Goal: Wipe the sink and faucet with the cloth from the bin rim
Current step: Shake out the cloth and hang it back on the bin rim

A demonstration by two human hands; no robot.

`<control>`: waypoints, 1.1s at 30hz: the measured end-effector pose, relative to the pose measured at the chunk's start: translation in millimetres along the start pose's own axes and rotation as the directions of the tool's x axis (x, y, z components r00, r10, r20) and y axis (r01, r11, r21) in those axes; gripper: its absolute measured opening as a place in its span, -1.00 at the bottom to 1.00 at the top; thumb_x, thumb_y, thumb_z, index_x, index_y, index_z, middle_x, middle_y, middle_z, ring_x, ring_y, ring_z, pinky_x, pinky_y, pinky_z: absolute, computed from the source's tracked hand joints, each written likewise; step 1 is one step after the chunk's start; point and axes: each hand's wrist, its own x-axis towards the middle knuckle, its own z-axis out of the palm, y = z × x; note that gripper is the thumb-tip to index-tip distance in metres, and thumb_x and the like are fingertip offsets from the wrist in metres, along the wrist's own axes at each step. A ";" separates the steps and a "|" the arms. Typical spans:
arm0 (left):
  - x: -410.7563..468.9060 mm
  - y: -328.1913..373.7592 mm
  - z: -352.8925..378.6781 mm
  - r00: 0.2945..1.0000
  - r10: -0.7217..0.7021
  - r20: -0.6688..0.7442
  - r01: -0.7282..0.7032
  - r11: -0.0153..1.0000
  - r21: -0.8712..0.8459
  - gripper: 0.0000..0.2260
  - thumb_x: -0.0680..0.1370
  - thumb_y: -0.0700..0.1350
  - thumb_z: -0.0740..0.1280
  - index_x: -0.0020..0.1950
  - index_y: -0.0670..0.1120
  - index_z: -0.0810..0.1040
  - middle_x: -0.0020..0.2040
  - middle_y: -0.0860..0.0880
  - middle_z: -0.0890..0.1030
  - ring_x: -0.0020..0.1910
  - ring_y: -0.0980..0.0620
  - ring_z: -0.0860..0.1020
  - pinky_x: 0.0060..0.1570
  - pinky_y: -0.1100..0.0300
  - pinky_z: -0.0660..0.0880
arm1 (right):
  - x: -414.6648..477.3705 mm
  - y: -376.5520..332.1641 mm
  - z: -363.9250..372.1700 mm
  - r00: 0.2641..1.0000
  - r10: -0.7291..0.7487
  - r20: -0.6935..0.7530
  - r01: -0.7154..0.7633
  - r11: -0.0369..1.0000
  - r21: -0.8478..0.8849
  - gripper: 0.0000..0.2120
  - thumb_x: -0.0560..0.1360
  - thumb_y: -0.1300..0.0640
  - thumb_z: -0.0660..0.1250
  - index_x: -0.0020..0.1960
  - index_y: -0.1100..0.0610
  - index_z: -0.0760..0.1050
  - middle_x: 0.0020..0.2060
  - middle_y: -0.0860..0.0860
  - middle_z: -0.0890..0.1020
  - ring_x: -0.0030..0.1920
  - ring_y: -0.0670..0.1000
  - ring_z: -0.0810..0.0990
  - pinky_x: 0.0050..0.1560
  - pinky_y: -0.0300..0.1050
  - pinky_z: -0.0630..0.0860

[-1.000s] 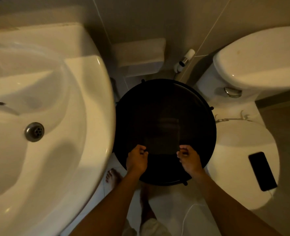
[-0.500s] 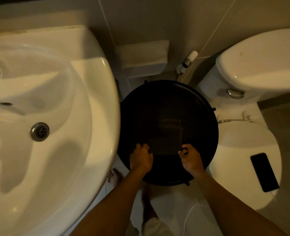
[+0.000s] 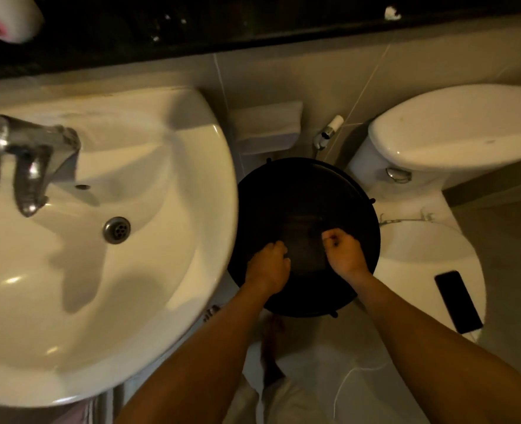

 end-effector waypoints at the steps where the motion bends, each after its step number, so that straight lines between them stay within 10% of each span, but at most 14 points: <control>1: -8.4 9.1 -6.0 0.998 0.060 -0.021 -0.059 0.997 0.050 -0.75 0.58 -0.05 0.18 0.17 -0.14 0.45 0.15 -0.21 0.56 0.08 -0.25 0.55 0.03 -0.05 0.51 | -2.9 -13.1 -4.1 0.999 -0.047 -0.005 0.047 0.999 0.016 -0.85 0.57 0.14 0.19 -0.02 0.04 0.55 -0.10 0.10 0.63 -0.10 0.11 0.60 -0.08 -0.07 0.51; 8: -79.1 41.9 -93.1 0.906 0.268 -0.328 -0.260 0.963 0.068 -0.80 0.59 0.00 0.12 -0.03 -0.11 0.41 -0.14 -0.21 0.61 -0.18 -0.28 0.57 -0.22 -0.10 0.49 | -46.0 -139.7 -25.8 0.947 -0.320 -0.020 0.320 0.947 0.011 -0.82 0.56 0.06 0.17 -0.08 0.00 0.55 -0.22 0.00 0.63 -0.15 0.04 0.61 -0.04 0.03 0.56; 15: -117.5 -6.4 -204.1 0.817 0.140 -0.560 -0.076 0.988 0.137 -0.77 0.59 0.04 0.16 0.09 -0.06 0.50 -0.05 -0.14 0.65 -0.08 -0.19 0.59 -0.19 0.06 0.42 | -91.2 -238.9 -6.8 0.816 -0.557 0.159 0.577 0.800 -0.162 -0.78 0.58 -0.01 0.13 0.04 0.05 0.51 0.00 0.12 0.63 0.00 0.13 0.59 -0.12 -0.08 0.43; 24: -156.2 -93.4 -212.4 0.866 -0.053 -0.498 0.145 0.978 0.149 -0.48 0.58 0.22 0.03 0.43 -0.04 0.29 0.38 -0.12 0.40 0.35 -0.16 0.35 0.33 -0.08 0.27 | -129.8 -253.0 42.5 0.675 -0.642 0.364 0.711 0.435 -0.552 -0.46 0.59 -0.11 0.08 0.50 0.08 0.11 0.50 0.14 0.18 0.50 0.16 0.10 0.45 0.10 0.11; 33: -173.7 -125.7 -94.1 0.943 -0.056 -0.329 0.116 0.979 0.167 -0.29 0.47 0.36 -0.23 0.56 0.06 -0.06 0.59 0.00 -0.03 0.56 -0.01 -0.12 0.49 -0.03 -0.08 | -145.9 -174.7 81.3 0.777 -0.463 0.427 0.620 0.442 -0.648 -0.29 0.58 -0.15 0.06 0.53 0.16 -0.19 0.55 0.11 -0.18 0.53 0.09 -0.26 0.52 0.02 -0.15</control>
